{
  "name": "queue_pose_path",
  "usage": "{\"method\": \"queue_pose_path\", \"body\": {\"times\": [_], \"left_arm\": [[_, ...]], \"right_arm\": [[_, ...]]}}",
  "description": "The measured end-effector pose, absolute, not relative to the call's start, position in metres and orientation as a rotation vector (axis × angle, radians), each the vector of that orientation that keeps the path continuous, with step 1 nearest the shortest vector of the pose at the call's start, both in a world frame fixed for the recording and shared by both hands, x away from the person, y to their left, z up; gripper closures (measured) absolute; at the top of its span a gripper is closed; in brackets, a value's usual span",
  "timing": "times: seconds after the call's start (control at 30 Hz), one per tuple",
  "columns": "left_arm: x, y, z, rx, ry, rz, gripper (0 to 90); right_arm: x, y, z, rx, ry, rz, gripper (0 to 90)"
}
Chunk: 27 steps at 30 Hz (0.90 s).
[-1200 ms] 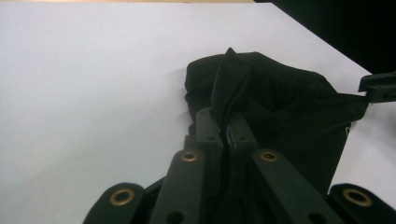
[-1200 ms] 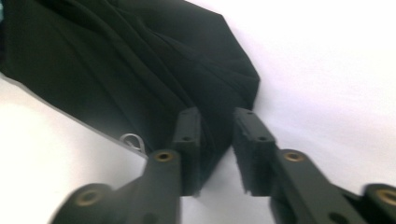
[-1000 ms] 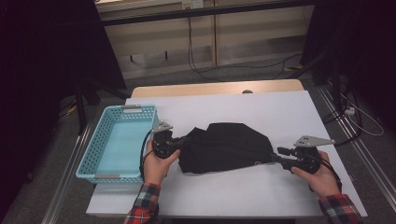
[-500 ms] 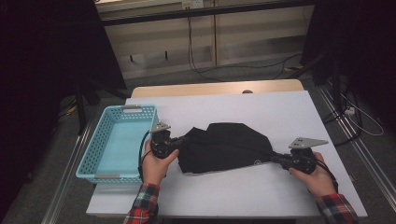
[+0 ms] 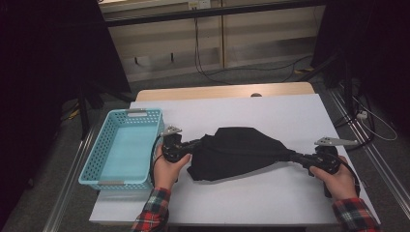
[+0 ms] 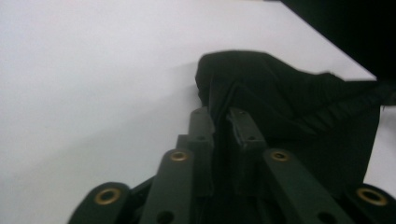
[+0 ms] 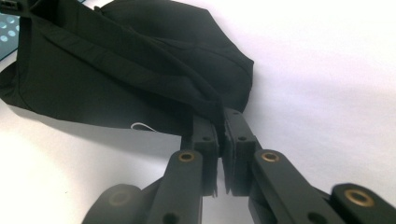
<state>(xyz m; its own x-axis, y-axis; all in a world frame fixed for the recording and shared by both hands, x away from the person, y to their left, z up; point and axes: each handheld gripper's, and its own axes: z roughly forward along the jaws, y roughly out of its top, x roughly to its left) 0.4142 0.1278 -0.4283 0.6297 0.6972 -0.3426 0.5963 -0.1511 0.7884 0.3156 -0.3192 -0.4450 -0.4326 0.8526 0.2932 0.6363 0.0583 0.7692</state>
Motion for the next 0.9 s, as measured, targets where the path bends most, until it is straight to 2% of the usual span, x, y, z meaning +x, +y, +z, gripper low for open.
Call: {"method": "queue_pose_path", "body": {"times": [0.1,0.17,0.23,0.4,0.5,0.57,0.63,0.67,0.7,0.8,0.9], "left_arm": [[0.418,0.126,-0.431,1.824,1.011,0.14,67.2],[0.42,0.124,-0.432,1.84,1.007,0.124,66.4],[0.423,0.12,-0.436,1.867,1.015,0.074,61.1],[0.429,0.12,-0.45,1.889,1.066,0.123,55.4],[0.43,0.123,-0.455,1.889,1.095,0.064,51.0],[0.43,0.121,-0.456,1.902,1.094,0.055,52.4],[0.428,0.118,-0.457,1.936,1.087,0.078,59.2],[0.428,0.117,-0.457,1.951,1.092,0.086,59.2],[0.427,0.116,-0.458,1.973,1.091,0.092,67.7],[0.424,0.115,-0.456,1.996,1.099,0.078,85.1],[0.422,0.121,-0.447,1.964,1.099,0.095,88.8]], "right_arm": [[0.317,-0.321,-0.446,1.519,2.085,1.324,84.9],[0.318,-0.321,-0.446,1.516,2.089,1.325,84.9],[0.319,-0.32,-0.446,1.516,2.089,1.321,84.9],[0.319,-0.32,-0.446,1.512,2.089,1.317,84.9],[0.319,-0.321,-0.446,1.513,2.087,1.32,84.9],[0.319,-0.321,-0.446,1.515,2.087,1.321,85.0],[0.319,-0.321,-0.446,1.513,2.088,1.313,84.9],[0.319,-0.321,-0.446,1.513,2.088,1.313,84.9],[0.319,-0.32,-0.446,1.505,2.09,1.311,85.0],[0.319,-0.319,-0.445,1.497,2.091,1.314,84.9],[0.319,-0.319,-0.444,1.493,2.086,1.324,84.9]]}}
